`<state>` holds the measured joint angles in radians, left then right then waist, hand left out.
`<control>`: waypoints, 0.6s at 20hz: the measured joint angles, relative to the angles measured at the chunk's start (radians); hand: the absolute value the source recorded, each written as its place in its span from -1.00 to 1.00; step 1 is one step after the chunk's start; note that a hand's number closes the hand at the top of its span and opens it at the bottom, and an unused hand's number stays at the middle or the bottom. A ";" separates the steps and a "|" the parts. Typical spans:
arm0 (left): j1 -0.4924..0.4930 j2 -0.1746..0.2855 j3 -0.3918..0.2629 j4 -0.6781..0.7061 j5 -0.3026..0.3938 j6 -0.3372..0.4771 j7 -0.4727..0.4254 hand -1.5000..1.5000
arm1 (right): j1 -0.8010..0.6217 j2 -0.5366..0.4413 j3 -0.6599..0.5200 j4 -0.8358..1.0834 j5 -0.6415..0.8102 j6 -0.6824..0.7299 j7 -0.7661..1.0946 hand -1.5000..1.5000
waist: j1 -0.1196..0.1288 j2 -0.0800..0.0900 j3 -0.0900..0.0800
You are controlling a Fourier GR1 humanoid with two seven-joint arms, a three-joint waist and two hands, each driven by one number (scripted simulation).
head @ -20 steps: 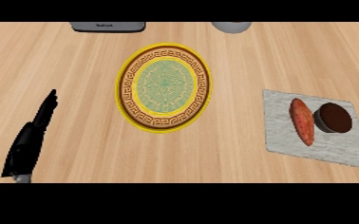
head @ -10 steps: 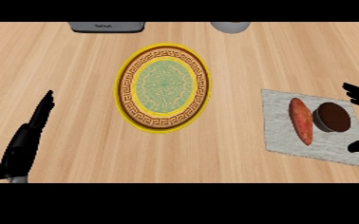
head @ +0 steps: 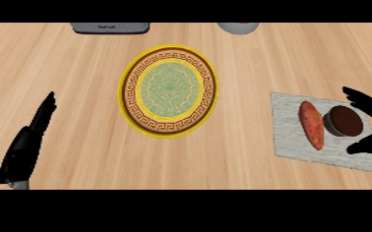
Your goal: Pick the cupcake from the placemat and place it in the plate
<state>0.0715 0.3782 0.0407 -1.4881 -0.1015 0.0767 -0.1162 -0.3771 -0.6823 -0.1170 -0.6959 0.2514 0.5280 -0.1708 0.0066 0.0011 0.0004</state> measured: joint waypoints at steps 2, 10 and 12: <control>0.006 -0.010 0.010 0.017 -0.011 -0.007 -0.025 0.00 | -0.002 0.013 -0.001 0.022 0.020 -0.011 -0.020 -1.00 | 0.000 0.000 0.000; 0.012 -0.050 0.019 0.005 -0.049 -0.016 -0.020 0.00 | -0.048 0.058 -0.017 0.122 0.071 -0.076 -0.131 1.00 | 0.001 -0.002 -0.003; 0.005 -0.052 0.029 0.023 -0.058 -0.026 -0.032 0.00 | -0.059 0.054 -0.022 0.146 0.083 -0.081 -0.159 1.00 | 0.001 -0.001 -0.003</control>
<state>0.0762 0.3266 0.0699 -1.4655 -0.1591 0.0506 -0.1483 -0.4358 -0.6287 -0.1394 -0.5494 0.3349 0.4467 -0.3296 0.0077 -0.0004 -0.0026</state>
